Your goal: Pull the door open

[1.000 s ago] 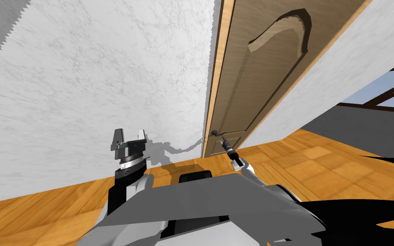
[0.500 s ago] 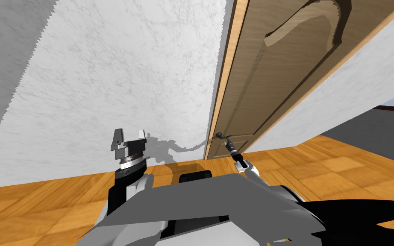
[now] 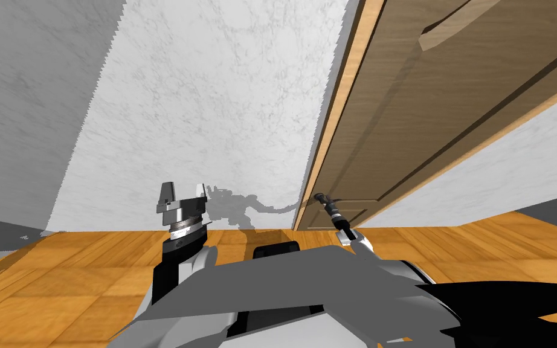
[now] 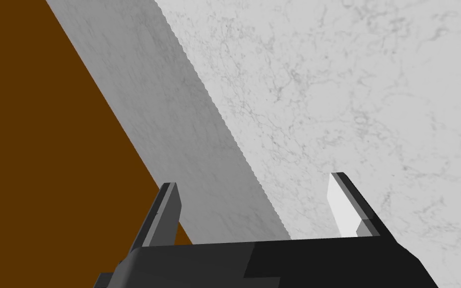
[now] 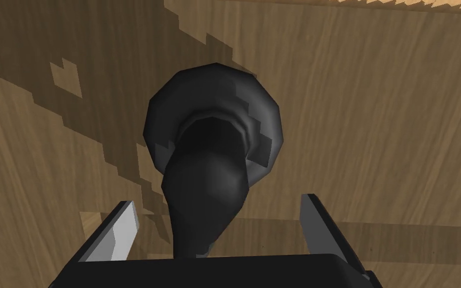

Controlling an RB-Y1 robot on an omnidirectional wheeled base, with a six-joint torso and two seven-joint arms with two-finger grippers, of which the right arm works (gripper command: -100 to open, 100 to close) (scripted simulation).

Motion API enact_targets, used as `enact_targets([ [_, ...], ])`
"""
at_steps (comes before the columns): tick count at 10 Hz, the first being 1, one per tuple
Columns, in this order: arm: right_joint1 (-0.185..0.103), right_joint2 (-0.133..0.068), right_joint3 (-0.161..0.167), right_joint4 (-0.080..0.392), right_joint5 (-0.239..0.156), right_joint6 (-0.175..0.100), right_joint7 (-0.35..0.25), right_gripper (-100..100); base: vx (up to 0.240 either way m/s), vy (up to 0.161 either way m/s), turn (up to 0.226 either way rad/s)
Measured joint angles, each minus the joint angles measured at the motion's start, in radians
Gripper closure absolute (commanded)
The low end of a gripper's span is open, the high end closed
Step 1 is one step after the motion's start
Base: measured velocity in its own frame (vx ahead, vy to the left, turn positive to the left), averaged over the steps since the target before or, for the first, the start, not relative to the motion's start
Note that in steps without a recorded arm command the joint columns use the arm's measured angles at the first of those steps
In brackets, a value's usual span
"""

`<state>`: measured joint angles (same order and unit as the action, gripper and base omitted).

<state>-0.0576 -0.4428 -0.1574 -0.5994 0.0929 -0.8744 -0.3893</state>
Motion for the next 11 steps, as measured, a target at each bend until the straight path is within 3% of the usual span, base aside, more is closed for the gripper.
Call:
enact_targets([
  [1,0.0,0.0,-0.002,0.001,-0.001,-0.002,0.001,100,-0.005,-0.002,-0.041],
  [7,0.0,0.001,0.001,0.001,0.0,0.001,-0.001,100,-0.024,-0.012,0.009],
  [10,0.016,-0.017,0.025,-0.013,0.023,-0.032,-0.033,100,-0.181,-0.052,0.035],
  [11,0.035,-0.021,0.035,-0.037,0.032,-0.036,-0.045,100,-0.179,-0.076,0.023],
])
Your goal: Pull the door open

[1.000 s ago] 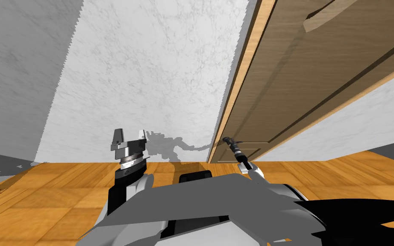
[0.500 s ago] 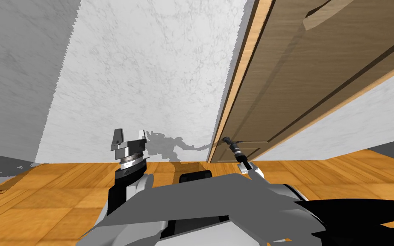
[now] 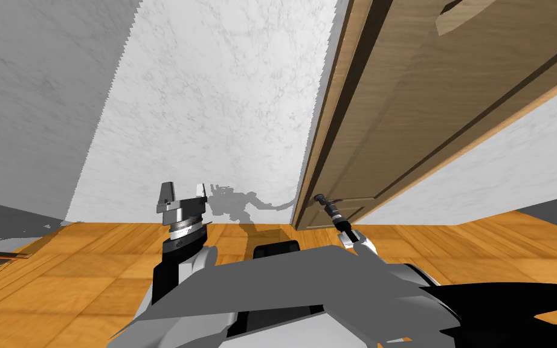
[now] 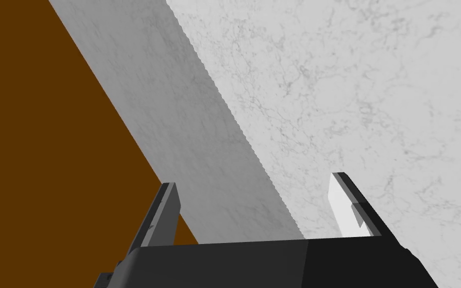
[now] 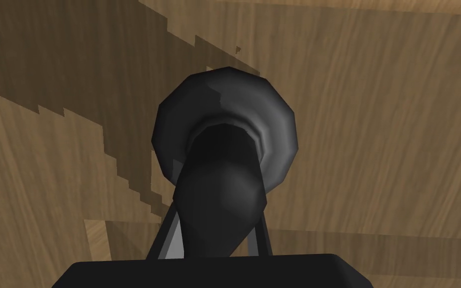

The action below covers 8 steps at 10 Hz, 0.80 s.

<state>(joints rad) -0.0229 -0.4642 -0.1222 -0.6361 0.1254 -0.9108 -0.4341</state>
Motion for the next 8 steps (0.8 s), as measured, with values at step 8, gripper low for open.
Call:
enact_targets([
  [8,0.052,-0.043,0.048,0.01,0.05,-0.114,-0.073,100,-0.178,-0.081,0.101],
])
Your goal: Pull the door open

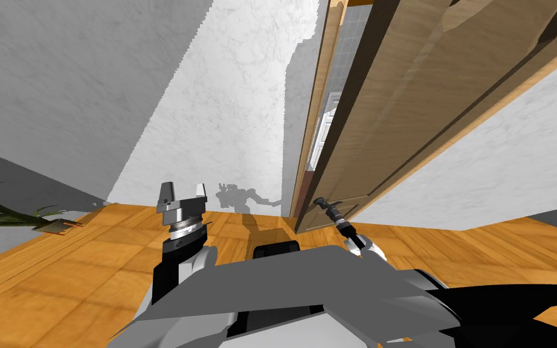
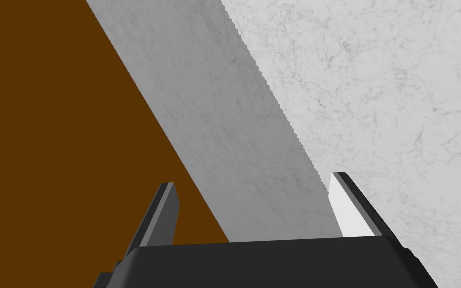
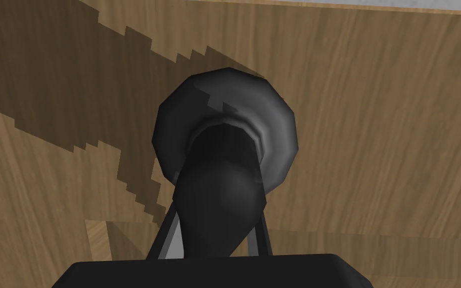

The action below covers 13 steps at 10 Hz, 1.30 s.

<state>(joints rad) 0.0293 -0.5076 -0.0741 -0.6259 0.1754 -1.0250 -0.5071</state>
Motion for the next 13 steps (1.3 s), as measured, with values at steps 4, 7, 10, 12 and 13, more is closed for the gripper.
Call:
enact_targets([
  [4,0.043,-0.023,0.006,0.006,0.016,-0.068,-0.026,100,-0.186,-0.082,0.13],
  [7,0.053,-0.037,0.009,0.034,0.024,-0.117,-0.039,100,-0.149,-0.066,0.109],
  [10,0.05,-0.042,0.01,0.053,0.028,-0.141,-0.043,100,-0.224,-0.106,0.192],
  [12,0.047,-0.047,0.011,0.073,0.031,-0.163,-0.044,100,-0.214,-0.12,0.183],
  [13,0.055,-0.048,0.012,0.068,0.033,-0.167,-0.046,100,-0.256,-0.111,0.229],
])
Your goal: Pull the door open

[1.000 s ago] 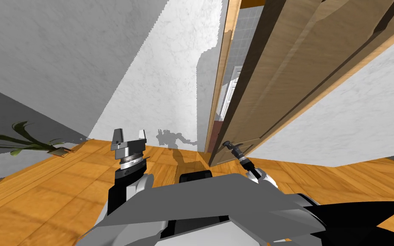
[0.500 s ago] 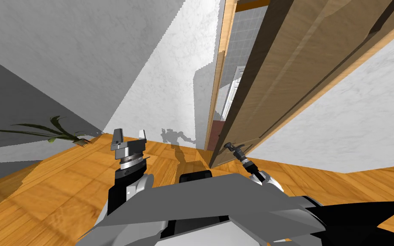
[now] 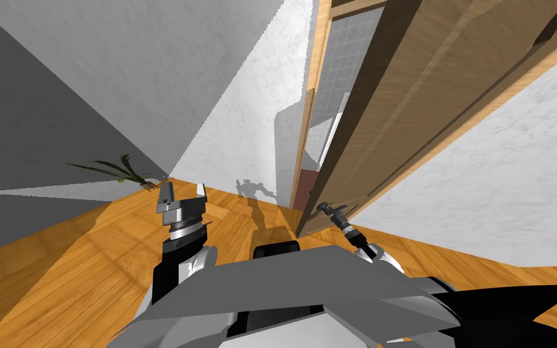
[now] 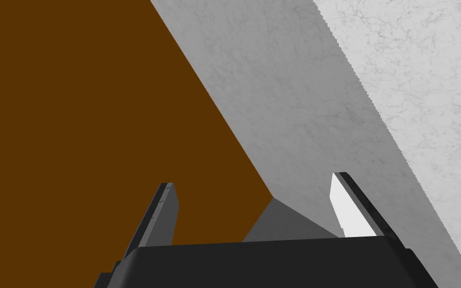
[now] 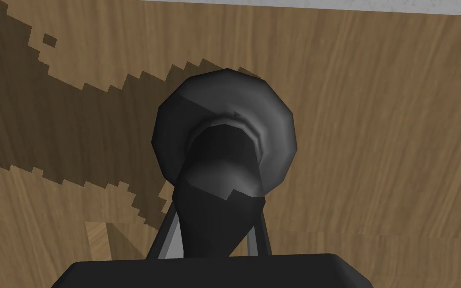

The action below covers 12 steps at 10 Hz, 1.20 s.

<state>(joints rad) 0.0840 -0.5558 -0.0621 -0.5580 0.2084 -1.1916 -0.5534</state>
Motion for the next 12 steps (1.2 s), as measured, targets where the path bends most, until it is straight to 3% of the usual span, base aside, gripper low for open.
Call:
enact_targets([
  [2,0.011,-0.006,0.0,-0.004,0.003,-0.011,-0.006,100,-0.228,-0.114,0.17],
  [4,0.005,-0.011,0.002,0.022,0.006,-0.038,-0.008,100,-0.151,-0.057,0.083],
  [7,0.008,-0.014,-0.004,0.028,0.009,-0.045,-0.011,100,-0.192,-0.082,0.186],
  [11,0.006,-0.017,-0.011,0.059,0.02,-0.08,-0.013,100,-0.203,-0.096,0.192],
  [12,0.018,-0.018,-0.015,0.049,0.021,-0.08,-0.014,100,-0.227,-0.077,0.18],
])
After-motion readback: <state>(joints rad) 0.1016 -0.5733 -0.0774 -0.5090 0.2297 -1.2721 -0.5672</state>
